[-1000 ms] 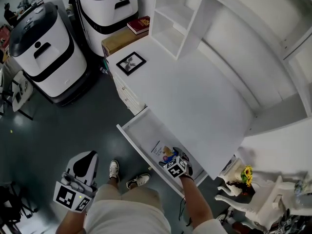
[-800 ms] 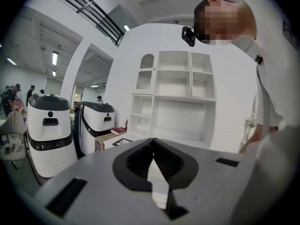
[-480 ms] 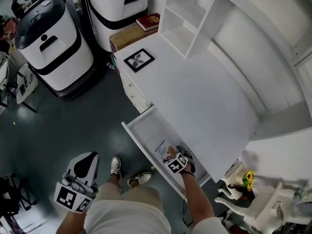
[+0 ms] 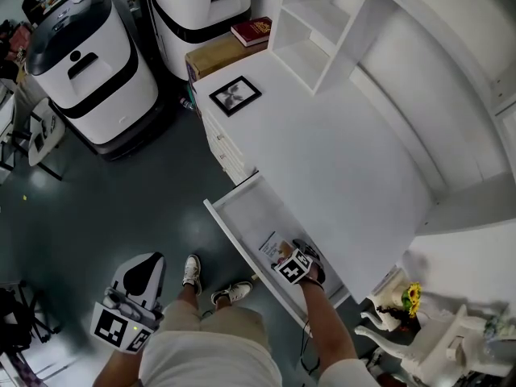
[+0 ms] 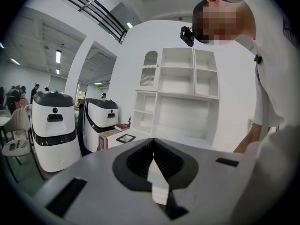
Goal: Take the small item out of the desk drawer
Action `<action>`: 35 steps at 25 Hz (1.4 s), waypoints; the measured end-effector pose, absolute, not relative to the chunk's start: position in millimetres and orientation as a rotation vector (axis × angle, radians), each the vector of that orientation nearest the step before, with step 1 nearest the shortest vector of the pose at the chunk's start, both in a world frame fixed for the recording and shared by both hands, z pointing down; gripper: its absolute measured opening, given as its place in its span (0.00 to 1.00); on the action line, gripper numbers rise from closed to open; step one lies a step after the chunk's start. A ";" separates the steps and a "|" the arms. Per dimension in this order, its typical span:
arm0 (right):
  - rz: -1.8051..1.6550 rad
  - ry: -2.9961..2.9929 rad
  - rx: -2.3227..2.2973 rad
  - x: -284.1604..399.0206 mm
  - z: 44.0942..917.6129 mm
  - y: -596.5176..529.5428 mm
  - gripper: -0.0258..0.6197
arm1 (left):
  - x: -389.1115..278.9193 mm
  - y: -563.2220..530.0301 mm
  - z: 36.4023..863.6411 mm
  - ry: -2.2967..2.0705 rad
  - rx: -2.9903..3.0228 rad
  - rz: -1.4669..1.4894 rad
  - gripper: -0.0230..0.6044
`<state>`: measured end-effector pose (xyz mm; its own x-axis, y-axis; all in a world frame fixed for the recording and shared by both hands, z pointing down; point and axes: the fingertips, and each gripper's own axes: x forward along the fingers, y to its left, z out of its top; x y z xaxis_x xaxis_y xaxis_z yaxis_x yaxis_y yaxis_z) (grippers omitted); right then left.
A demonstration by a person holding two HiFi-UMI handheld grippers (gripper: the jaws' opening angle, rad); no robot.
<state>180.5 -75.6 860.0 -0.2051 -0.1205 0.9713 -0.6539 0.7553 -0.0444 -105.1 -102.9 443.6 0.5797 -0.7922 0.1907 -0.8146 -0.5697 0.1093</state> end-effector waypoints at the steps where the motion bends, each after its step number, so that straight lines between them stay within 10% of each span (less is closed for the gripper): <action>1: 0.545 -1.740 0.610 180.5 859.9 -75.1 0.80 | -105.4 -102.7 444.0 -1.350 2.622 0.180 0.06; 35: 0.562 -1.732 0.746 177.1 855.0 -60.8 0.72 | -102.2 -98.4 442.4 -1.267 2.665 0.146 0.06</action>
